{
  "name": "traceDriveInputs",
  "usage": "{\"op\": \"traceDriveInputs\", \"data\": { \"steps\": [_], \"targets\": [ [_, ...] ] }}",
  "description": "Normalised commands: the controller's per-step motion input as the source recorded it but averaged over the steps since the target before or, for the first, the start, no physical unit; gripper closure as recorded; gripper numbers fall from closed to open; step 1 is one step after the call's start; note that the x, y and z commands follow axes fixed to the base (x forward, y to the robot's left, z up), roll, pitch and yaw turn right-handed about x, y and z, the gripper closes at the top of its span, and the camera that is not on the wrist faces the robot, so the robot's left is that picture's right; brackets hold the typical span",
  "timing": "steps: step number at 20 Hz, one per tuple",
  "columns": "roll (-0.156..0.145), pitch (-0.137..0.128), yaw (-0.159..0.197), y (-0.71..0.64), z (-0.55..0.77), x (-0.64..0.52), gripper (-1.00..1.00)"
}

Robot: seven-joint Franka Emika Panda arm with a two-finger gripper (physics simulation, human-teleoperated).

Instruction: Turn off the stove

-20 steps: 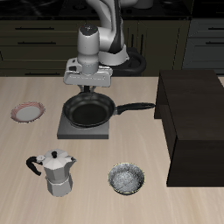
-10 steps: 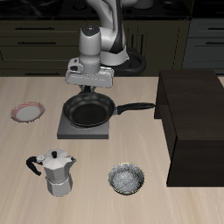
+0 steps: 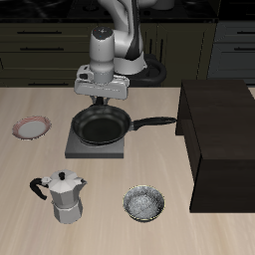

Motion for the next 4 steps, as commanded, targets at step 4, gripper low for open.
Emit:
{"op": "traceDriveInputs", "data": {
  "steps": [4],
  "targets": [
    [0.003, -0.008, -0.040, 0.02, 0.08, 0.03, 1.00]
  ]
}}
